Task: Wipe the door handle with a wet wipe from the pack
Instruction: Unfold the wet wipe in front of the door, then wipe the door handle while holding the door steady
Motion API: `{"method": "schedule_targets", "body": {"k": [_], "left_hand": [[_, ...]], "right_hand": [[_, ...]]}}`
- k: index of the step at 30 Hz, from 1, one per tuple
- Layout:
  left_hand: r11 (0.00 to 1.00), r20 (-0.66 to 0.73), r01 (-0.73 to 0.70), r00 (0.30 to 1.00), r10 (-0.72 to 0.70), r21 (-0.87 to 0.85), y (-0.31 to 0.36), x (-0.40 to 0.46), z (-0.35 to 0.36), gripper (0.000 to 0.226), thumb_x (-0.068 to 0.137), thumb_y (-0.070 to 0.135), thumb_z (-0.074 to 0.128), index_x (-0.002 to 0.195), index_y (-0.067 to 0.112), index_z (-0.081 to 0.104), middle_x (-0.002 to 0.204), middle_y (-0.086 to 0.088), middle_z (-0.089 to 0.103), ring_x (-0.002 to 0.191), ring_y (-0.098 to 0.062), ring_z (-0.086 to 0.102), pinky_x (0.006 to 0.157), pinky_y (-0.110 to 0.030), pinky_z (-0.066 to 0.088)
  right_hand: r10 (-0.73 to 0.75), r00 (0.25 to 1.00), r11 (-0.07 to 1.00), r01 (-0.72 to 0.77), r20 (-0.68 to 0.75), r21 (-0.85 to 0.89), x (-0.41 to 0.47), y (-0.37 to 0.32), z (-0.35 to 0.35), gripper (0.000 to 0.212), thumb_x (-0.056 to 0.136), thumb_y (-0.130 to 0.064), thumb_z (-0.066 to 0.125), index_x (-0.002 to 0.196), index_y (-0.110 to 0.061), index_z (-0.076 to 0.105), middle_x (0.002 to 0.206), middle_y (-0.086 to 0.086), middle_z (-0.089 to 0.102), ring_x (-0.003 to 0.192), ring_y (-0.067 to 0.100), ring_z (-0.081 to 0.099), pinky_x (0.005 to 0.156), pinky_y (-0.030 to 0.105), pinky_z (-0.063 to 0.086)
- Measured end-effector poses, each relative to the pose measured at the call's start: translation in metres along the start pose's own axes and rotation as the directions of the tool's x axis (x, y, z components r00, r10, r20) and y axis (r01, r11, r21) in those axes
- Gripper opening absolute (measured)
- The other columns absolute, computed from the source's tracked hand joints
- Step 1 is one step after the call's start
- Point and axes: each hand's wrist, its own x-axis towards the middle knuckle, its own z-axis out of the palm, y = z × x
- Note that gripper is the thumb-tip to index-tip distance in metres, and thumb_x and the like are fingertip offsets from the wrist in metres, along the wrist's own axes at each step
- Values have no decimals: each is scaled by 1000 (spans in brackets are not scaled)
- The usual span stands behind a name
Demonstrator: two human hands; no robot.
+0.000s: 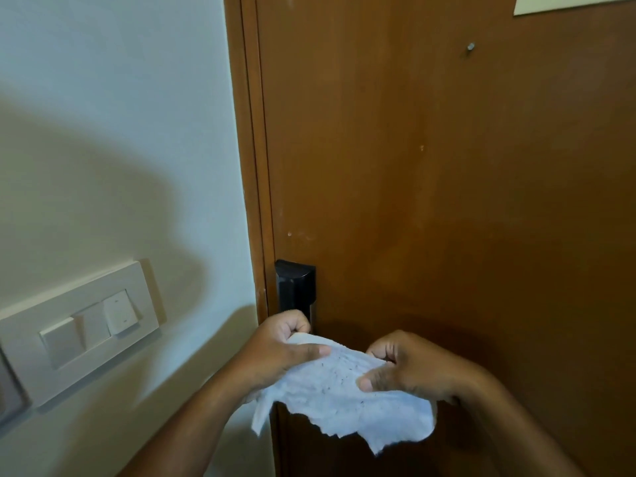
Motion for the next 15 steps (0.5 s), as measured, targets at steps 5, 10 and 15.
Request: {"method": "schedule_targets", "body": {"k": [5, 10, 15], "left_hand": [[969, -232, -15, 970, 75, 247, -32, 16, -6, 33, 79, 41, 77, 69, 32, 47, 67, 6, 45, 61, -8, 46, 55, -24, 38], [889, -443, 195, 896, 10, 414, -67, 34, 2, 36, 80, 45, 76, 79, 29, 43, 67, 6, 46, 59, -8, 46, 51, -20, 33], [896, -508, 345, 845, -168, 279, -89, 47, 9, 41, 78, 43, 79, 95, 21, 49, 82, 3, 57, 75, -12, 57, 58, -25, 45]], "right_hand": [[-17, 980, 998, 29, -197, 59, 9, 14, 6, 30, 87, -42, 68, 76, -14, 65, 67, 5, 65, 58, 18, 61, 54, 31, 46], [-196, 781, 899, -98, -593, -426, 38, 30, 44, 11, 92, -35, 59, 103, -35, 60, 98, -18, 61, 84, 1, 57, 70, 19, 47], [-340, 809, 610, -198, -480, -767, 66, 33, 93, 58, 53, -40, 87, 105, -22, 67, 104, 2, 65, 96, 24, 60, 77, 38, 53]]}}
